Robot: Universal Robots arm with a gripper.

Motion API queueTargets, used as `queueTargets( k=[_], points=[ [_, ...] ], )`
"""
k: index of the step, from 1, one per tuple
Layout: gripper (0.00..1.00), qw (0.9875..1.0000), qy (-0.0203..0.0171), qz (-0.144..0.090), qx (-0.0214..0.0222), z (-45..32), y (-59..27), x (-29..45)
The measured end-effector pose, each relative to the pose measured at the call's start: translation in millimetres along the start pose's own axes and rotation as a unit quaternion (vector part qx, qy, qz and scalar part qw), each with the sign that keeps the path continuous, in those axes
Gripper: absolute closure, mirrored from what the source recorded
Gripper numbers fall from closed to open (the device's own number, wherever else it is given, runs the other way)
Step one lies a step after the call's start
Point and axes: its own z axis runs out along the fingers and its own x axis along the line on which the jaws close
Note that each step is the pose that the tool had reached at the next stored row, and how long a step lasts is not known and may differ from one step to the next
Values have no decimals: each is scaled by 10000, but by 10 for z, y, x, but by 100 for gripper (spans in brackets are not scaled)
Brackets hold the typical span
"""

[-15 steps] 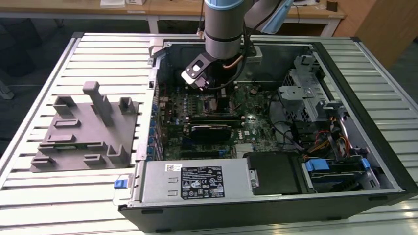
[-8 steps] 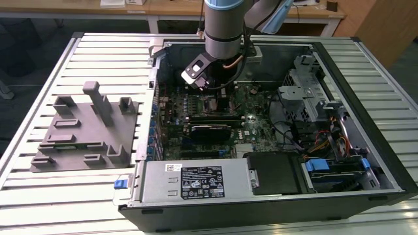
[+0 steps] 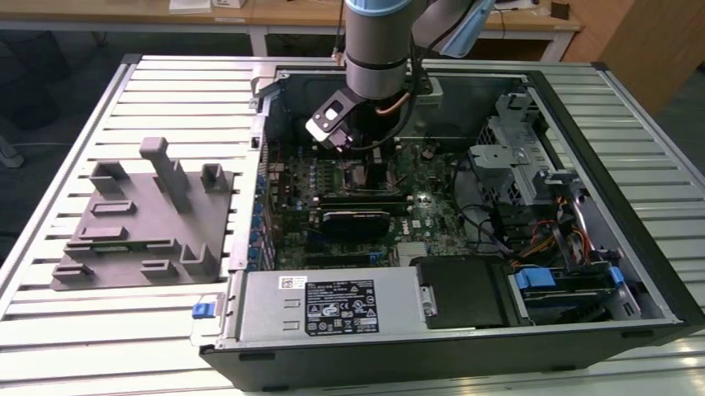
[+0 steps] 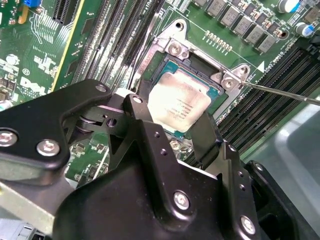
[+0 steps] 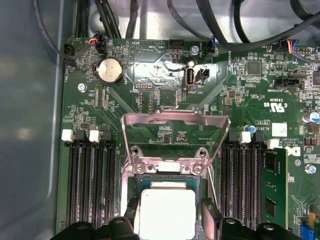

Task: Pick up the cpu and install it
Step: 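Place the cpu into insertion slot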

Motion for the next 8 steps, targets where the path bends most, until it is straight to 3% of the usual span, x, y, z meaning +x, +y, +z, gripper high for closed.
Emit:
queueTargets(
  k=[6, 8],
  points=[
    [42, 10000, 1, 0, 0, -75, 4, -1],
    [54, 10000, 0, 0, 0, -96, 4, -2]
  ],
)
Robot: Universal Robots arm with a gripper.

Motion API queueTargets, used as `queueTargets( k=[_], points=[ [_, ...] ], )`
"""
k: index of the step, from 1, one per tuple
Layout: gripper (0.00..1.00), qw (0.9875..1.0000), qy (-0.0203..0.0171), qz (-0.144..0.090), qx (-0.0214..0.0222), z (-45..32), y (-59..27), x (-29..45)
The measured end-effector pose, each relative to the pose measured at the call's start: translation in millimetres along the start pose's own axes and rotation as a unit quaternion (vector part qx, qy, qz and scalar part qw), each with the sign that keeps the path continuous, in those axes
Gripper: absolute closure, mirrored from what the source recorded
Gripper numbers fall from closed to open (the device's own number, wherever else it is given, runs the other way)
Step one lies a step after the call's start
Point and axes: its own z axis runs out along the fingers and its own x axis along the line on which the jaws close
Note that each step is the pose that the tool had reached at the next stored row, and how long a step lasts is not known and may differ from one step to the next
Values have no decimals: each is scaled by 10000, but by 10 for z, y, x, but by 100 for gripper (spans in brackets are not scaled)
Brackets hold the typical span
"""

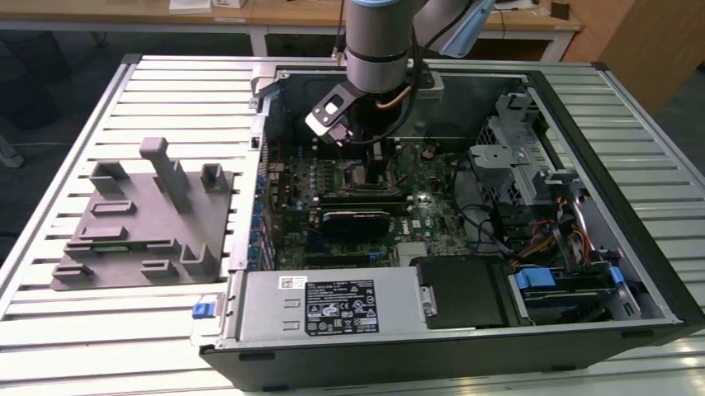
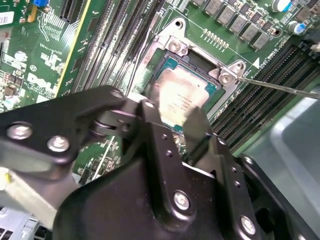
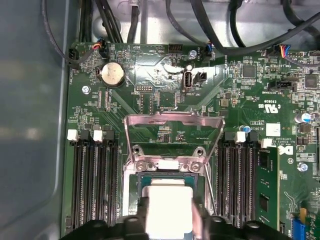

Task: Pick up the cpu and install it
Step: 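Place the cpu into insertion slot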

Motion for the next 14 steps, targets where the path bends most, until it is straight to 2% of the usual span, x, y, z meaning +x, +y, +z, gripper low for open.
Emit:
queueTargets(
  k=[1, 3, 6, 9, 14],
  points=[
    [54, 10000, 0, 0, 0, -10, 1, 0],
    [65, 10000, 0, 0, 0, -31, 1, 0],
    [71, 10000, 0, 0, 0, -60, 3, -1],
    [89, 10000, 0, 0, 0, -89, 4, -1],
    [89, 10000, 0, 0, 0, -138, 7, -2]
  ],
)
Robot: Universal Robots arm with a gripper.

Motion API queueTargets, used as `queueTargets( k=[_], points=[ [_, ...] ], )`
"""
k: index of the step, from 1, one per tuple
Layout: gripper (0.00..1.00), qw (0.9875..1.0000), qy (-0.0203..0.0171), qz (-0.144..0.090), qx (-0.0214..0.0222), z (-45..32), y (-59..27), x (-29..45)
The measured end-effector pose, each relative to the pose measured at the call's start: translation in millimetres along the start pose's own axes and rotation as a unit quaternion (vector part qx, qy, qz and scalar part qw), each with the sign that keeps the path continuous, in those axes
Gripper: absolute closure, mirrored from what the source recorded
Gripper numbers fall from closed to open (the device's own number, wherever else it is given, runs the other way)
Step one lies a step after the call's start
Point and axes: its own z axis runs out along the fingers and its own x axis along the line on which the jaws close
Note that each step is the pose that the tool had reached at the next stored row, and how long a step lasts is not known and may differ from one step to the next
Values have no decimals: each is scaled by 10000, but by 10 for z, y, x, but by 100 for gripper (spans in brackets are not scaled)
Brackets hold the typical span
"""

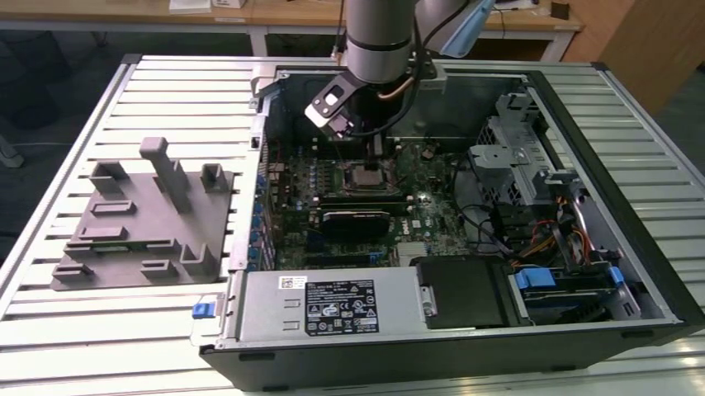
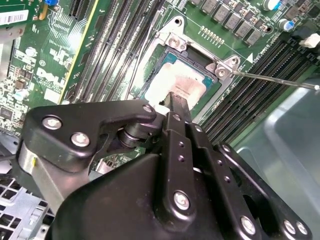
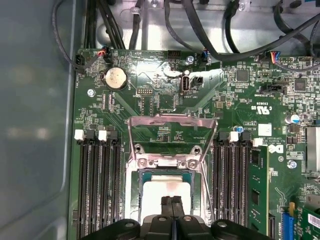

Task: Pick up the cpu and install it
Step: 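Place the cpu into insertion slot, then close the cpu cover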

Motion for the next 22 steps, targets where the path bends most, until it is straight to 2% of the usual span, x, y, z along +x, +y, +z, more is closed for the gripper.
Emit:
queueTargets(
  k=[22],
  points=[
    [89, 10000, 0, 7, 0, -143, 7, -2]
  ],
)
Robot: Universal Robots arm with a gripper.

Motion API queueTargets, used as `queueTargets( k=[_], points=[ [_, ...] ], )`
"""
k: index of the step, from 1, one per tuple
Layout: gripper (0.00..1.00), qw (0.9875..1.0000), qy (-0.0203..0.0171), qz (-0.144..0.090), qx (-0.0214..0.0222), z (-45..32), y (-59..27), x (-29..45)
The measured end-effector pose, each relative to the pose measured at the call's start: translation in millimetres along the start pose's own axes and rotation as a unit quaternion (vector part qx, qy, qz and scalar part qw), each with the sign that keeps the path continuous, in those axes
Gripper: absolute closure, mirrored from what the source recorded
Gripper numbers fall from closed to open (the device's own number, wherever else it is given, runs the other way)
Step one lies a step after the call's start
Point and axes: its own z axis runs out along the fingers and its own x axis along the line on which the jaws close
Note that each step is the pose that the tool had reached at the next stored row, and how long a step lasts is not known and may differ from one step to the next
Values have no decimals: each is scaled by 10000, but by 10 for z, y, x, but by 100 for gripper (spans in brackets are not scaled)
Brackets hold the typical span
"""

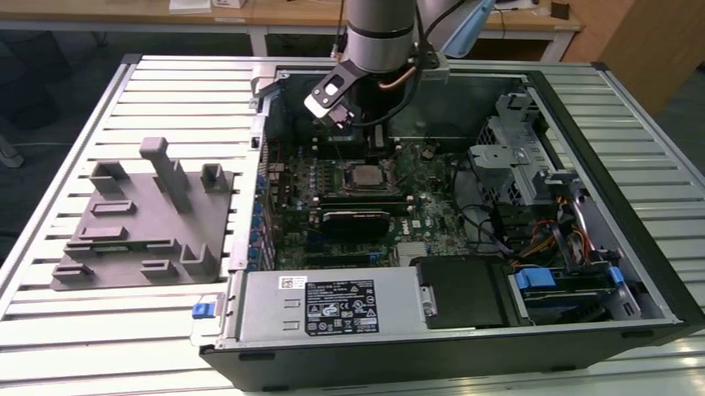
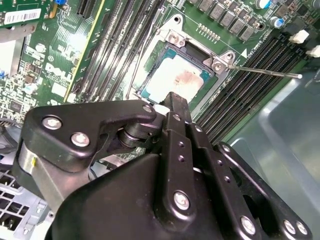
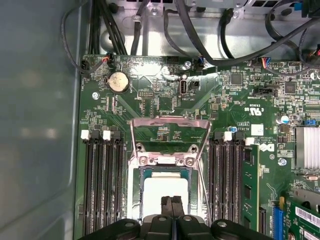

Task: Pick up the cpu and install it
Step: 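Close the cpu cover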

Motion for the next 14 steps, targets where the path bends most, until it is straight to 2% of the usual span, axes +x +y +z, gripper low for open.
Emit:
queueTargets(
  k=[7, 11, 14],
  points=[
    [89, 10000, 0, 2, 0, -94, 4, -1],
    [89, 10000, 0, 4, 0, -211, 10, -3],
    [89, 10000, -1, 8, 0, -327, 15, -5]
  ],
)
